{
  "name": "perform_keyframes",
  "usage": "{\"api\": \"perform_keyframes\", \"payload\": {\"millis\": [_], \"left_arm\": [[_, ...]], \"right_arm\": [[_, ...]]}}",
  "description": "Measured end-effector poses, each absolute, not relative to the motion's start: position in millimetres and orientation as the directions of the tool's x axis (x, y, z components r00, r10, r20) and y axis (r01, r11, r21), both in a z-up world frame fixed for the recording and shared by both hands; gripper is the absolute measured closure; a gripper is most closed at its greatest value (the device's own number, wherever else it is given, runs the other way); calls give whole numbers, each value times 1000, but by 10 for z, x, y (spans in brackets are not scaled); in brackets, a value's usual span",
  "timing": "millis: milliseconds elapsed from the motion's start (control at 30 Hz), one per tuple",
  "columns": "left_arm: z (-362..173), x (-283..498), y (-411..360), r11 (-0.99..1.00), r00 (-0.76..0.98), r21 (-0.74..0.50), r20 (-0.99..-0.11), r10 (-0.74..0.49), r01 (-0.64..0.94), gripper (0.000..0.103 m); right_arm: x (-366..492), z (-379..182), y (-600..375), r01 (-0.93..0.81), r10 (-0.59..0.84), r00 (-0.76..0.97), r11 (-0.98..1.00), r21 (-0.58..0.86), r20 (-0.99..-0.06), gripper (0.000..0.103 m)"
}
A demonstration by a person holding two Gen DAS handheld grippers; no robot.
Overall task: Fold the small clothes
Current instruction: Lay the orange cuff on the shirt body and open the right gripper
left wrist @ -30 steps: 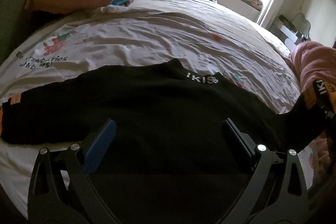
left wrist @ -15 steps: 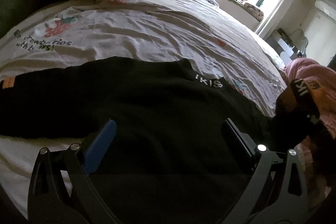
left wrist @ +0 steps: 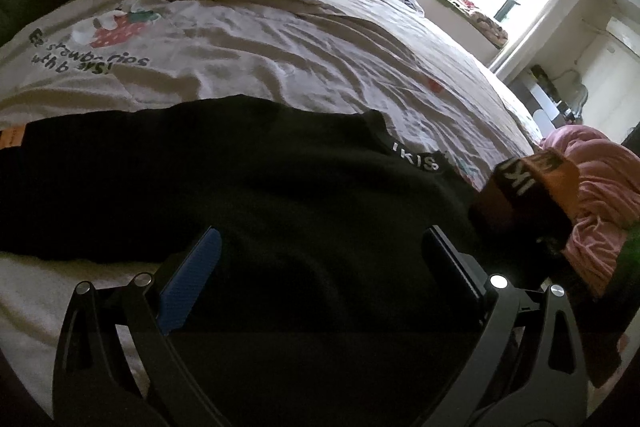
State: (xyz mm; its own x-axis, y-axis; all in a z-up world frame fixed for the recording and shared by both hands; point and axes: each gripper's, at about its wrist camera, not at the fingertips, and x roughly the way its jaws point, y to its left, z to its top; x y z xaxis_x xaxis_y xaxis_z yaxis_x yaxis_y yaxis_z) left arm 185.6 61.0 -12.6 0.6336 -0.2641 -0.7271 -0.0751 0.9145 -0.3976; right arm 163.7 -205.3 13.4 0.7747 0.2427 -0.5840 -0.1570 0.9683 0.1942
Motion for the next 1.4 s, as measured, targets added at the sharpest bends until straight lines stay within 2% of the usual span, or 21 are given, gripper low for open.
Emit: {"api": "perform_keyframes", "payload": {"millis": [300,333,367,433,500,533,667,900,967,1033,1167,1233,1300,1400], "left_arm": [[-222,1864,753,893,623,-437,-730,-281,-108,9],[-236,1868,766,888,620,-446,-729,-290,-109,9],[-248,1870,774,885,619,-453,-728,-296,-110,9],[-261,1869,772,883,615,-456,-729,-300,-110,9],[-277,1871,776,874,609,-474,-726,-319,-107,9],[-289,1873,778,867,606,-488,-722,-334,-104,9],[-337,1877,746,853,596,-514,-714,-368,-90,9],[-485,1872,592,817,554,-573,-700,-451,-59,10],[-525,1882,532,821,541,-568,-707,-455,-52,16],[-578,1892,458,823,524,-566,-716,-461,-49,31],[-652,1951,287,845,494,-532,-747,-446,-42,48],[-653,1976,211,867,495,-497,-762,-418,-32,74],[-601,1987,162,881,506,-473,-763,-402,-14,88],[-415,1972,131,891,543,-454,-741,-395,28,91]], "right_arm": [[1707,-148,-1693,-227,299,704,954,194,-644,85],[1699,-167,-1661,-235,305,697,952,195,-649,82],[1684,-178,-1640,-245,314,693,949,198,-649,74],[1653,-182,-1612,-267,339,687,940,210,-643,71],[1611,-186,-1588,-293,365,668,930,221,-648,55],[1574,-179,-1594,-307,385,657,922,237,-648,53],[1396,-98,-1670,-340,427,653,903,262,-625,47],[1210,-36,-2024,-269,399,678,916,296,-618,47],[1186,-37,-2170,-233,379,688,923,306,-618,47],[1174,-44,-2284,-205,362,694,928,312,-622,47],[1156,-67,-2501,-153,333,706,933,325,-625,47],[1144,-68,-2583,-137,324,708,935,328,-627,47],[1128,-62,-2655,-127,317,713,936,329,-625,47],[1094,-54,-2791,-104,291,721,942,318,-628,47]]}}
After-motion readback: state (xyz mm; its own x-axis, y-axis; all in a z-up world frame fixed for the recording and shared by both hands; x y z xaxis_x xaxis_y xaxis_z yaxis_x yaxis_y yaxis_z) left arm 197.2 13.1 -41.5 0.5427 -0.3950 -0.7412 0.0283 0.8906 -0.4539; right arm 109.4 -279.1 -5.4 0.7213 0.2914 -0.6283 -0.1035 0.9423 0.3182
